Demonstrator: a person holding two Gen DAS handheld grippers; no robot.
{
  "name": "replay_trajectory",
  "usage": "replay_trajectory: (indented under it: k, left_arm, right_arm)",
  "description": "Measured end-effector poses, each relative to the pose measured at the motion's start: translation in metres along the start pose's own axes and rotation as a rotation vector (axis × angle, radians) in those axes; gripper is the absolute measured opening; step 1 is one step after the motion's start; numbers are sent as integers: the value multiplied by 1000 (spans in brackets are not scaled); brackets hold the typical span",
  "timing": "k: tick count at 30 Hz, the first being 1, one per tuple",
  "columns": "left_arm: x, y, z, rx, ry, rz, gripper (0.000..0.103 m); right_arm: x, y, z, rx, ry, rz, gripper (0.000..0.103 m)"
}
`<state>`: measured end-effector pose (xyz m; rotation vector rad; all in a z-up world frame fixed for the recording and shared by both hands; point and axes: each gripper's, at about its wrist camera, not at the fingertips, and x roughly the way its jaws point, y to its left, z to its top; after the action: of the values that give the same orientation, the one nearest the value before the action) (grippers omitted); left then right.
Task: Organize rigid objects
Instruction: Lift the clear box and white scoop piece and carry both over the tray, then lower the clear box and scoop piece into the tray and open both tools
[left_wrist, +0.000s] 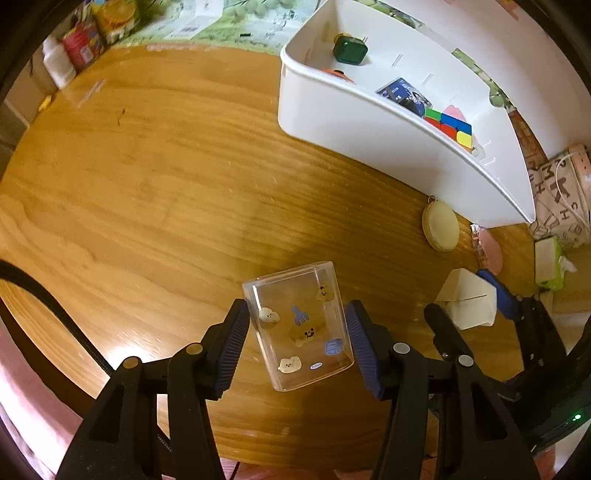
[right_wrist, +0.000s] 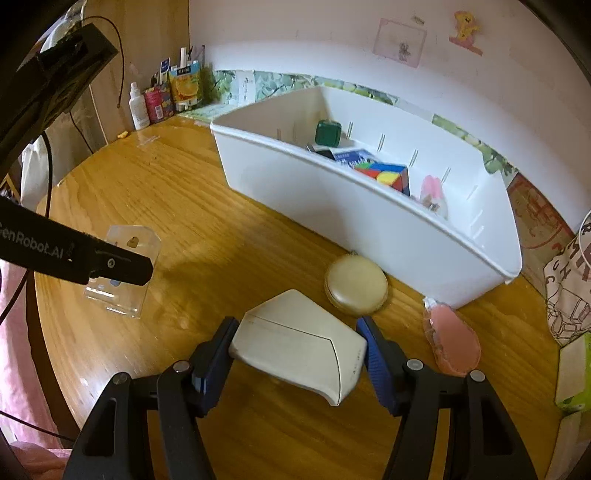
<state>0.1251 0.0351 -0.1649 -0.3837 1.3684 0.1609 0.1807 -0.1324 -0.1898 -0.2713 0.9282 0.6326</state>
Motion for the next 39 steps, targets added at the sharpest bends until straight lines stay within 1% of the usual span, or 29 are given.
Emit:
replay_trajectory:
  k: [4,10,19,22,29,39]
  left_arm:
    - [-12,7,12,51,-5,-2,58]
    - [-23,5,35,124,-21,3,58]
    - [-51,-4,69,248,-81,-8,58]
    - [-60,-10,80,284,-111,-9,58]
    - [-71,-27,106,335,-166,-29,58]
    - [-68,-50,140,361,-232,-76,58]
  right_arm:
    - [-4,6,15,28,-12,-12,66]
    - [-13,11,43,59,-47,-43,66]
    - [-28,6,86,85,-111,-91,66]
    - [-34,0,99,94,-129,-106,66]
    - [-43,-20,123,124,-166,-154,66]
    - [-34,-54,138,174,-191,-213,66]
